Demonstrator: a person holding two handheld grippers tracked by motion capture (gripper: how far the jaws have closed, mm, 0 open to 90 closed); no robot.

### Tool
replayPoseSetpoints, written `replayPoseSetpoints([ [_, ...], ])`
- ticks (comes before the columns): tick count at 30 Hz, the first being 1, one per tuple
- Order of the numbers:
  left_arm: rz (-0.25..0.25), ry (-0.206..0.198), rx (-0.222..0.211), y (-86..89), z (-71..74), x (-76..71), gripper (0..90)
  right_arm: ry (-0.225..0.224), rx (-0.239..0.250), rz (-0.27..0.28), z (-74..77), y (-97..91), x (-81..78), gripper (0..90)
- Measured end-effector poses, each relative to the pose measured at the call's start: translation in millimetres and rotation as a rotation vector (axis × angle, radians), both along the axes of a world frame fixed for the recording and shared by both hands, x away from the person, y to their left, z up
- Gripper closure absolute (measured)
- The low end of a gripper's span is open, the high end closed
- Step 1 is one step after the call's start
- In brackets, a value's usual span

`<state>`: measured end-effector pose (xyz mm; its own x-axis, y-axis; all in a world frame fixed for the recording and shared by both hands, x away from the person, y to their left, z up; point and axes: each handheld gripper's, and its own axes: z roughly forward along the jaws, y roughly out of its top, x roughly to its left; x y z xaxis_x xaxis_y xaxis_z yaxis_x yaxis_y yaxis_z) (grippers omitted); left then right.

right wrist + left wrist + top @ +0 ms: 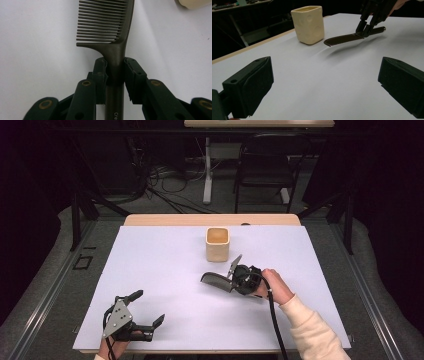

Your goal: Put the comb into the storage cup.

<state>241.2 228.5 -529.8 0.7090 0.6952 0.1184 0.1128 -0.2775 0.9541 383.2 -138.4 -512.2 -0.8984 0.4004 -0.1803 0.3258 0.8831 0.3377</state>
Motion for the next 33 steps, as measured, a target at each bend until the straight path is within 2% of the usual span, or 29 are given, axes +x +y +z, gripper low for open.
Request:
replayPoseSetpoints([
  [33, 0.001, -0.002, -0.003, 0.9, 0.6, -0.4, 0.1, -0.040, 0.123, -0.060, 22.1, -30.7, -4.3, 72.2],
])
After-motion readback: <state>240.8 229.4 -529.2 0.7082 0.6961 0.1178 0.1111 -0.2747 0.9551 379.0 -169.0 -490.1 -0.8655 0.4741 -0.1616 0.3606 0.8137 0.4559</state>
